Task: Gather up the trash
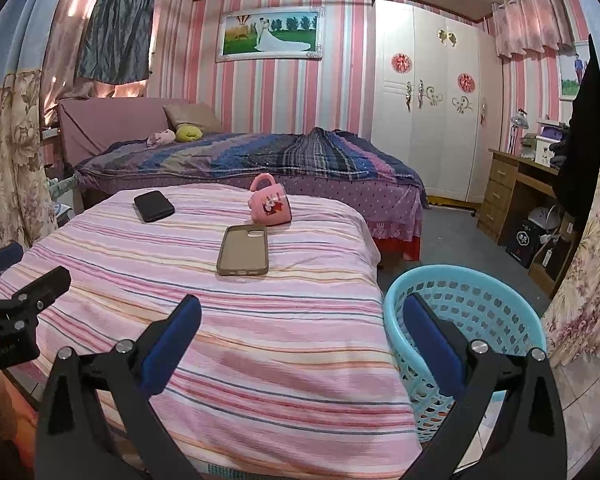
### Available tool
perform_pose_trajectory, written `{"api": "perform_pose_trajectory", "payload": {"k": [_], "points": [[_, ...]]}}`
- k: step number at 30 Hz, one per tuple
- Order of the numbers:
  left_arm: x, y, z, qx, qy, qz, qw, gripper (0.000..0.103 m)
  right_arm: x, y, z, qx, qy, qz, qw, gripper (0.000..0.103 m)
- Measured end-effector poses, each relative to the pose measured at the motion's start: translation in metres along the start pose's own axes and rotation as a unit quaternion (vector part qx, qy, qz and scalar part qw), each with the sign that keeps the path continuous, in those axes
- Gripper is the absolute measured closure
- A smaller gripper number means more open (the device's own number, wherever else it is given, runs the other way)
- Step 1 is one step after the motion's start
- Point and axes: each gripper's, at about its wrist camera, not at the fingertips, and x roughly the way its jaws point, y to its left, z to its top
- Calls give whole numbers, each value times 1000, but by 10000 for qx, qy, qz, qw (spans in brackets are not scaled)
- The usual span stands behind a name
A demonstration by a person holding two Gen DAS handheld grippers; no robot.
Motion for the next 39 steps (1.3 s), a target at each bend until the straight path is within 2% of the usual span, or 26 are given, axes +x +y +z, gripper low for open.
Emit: {"api": "perform_pose_trajectory", "payload": {"k": [6,39], "points": [[-1,1,2,-25,-122,84,9999,5,1,-2,1,-33,-28,38,10000,5],[2,-4,0,33,-115,28,9999,5,-3,-4,2,-45,-110,-23,9999,5]]}}
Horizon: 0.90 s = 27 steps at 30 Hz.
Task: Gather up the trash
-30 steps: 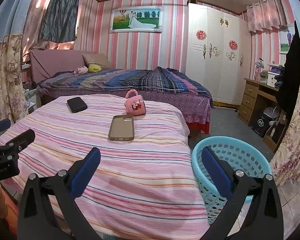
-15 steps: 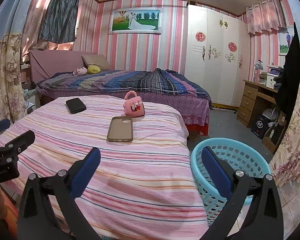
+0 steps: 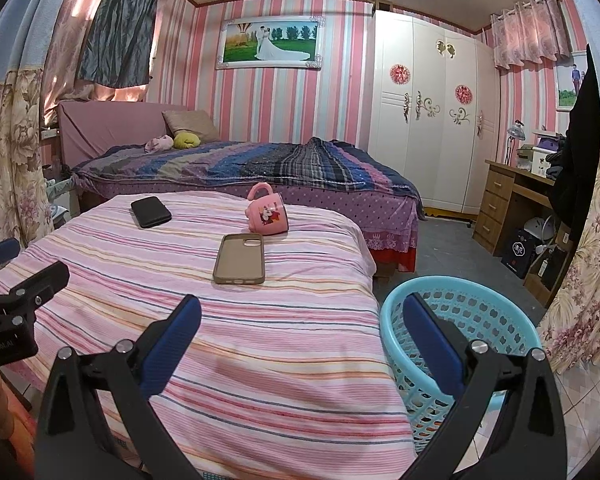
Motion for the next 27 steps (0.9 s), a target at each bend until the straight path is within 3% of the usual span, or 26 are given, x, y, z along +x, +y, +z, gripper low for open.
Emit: {"api": "perform_pose_trajectory", "payload": {"k": [27], "points": [[0,0,-1,-8,-15,44,10000,5,0,0,0,-2,3,-7,10000,5]]}}
